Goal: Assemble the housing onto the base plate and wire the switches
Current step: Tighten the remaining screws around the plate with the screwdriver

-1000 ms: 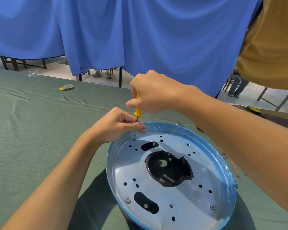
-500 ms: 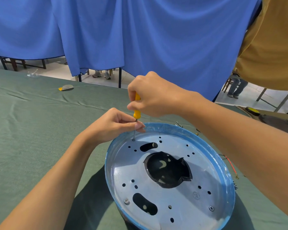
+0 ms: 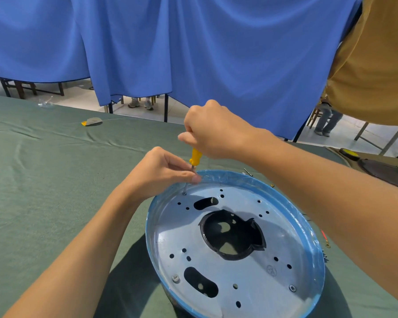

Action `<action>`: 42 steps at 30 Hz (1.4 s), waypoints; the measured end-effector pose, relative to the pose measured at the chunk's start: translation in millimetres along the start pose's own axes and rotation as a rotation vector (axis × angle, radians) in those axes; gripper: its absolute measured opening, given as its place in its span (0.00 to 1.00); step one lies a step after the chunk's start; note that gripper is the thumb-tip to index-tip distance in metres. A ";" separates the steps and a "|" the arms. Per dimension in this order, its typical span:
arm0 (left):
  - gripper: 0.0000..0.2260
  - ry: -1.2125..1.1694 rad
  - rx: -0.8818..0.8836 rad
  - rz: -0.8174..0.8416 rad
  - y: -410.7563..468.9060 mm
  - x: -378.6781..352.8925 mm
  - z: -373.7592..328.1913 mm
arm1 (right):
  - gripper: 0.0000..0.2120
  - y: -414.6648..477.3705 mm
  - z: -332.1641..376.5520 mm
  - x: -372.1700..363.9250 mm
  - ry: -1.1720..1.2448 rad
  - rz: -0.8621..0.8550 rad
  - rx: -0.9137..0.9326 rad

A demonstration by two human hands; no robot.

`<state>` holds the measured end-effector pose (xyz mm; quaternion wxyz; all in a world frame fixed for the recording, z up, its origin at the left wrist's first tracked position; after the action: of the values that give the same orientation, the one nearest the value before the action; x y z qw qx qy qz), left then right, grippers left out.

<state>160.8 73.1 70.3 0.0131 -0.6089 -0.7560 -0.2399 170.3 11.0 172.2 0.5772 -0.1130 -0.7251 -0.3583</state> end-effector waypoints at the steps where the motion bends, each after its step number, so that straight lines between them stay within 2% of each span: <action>1: 0.04 -0.002 -0.007 -0.003 0.0 0.4 -0.4 | 0.22 -0.2 -2.1 -1.2 0.008 0.004 -0.010; 3: 0.04 -0.012 -0.004 0.058 -1.4 -3.9 -0.5 | 0.19 -1.7 0.5 -3.3 0.058 0.045 0.022; 6: 0.06 0.018 0.013 0.170 -4.1 -8.8 0.5 | 0.09 -3.7 13.2 -0.5 0.092 0.092 0.139; 8: 0.05 0.027 0.020 0.154 -4.2 -8.2 1.7 | 0.11 -2.6 12.8 0.9 0.106 0.074 0.117; 11: 0.02 0.023 0.015 0.008 -1.7 2.2 1.8 | 0.16 0.9 10.2 -5.2 0.032 0.046 0.058; 13: 0.03 0.044 0.002 0.047 -1.9 -1.0 0.9 | 0.17 1.9 10.1 -4.9 -0.011 0.043 0.047; 17: 0.06 0.037 0.035 0.182 -5.4 -12.0 1.4 | 0.10 2.8 19.0 -2.6 0.029 0.095 0.141; 20: 0.05 0.015 0.030 0.061 -2.6 -4.7 2.0 | 0.18 3.7 12.2 -2.9 0.026 0.051 0.081; 23: 0.03 0.015 0.023 -0.011 -1.1 2.8 2.2 | 0.19 4.9 9.3 -4.9 0.020 0.050 0.062; 28: 0.06 0.006 0.047 0.167 -5.7 -9.9 1.5 | 0.07 3.3 20.2 1.6 0.033 0.123 0.162; 30: 0.06 0.005 0.046 0.130 -4.7 -7.3 1.0 | 0.13 4.1 15.9 3.7 0.028 0.096 0.115; 33: 0.03 0.025 0.034 -0.008 -2.4 5.2 1.8 | 0.21 3.4 9.1 2.2 -0.003 0.035 0.033; 35: 0.03 0.040 0.023 0.013 -2.2 3.7 1.8 | 0.19 1.5 10.6 2.7 -0.013 0.035 0.049; 38: 0.05 0.017 0.042 0.146 -4.7 -6.6 2.3 | 0.07 0.6 22.6 2.8 0.013 0.102 0.166; 40: 0.06 0.025 0.050 0.188 -6.1 -10.2 1.6 | 0.12 1.9 21.9 5.8 0.005 0.081 0.161; 42: 0.05 0.022 0.042 0.111 -3.8 -3.7 1.1 | 0.19 3.7 17.0 5.5 -0.038 0.044 0.113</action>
<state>158.5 69.5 66.8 0.0478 -0.6469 -0.7257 -0.2295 157.8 23.3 177.4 0.5766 -0.1027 -0.7521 -0.3021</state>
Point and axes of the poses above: each hand's wrist, its own y-axis towards the middle knuckle, its own x-axis out of the back of the hand, z = x × y, the point moved 10 cm from there along y, towards the middle knuckle, and after that the axes turned 8 degrees about -z, right-handed, at the moved point
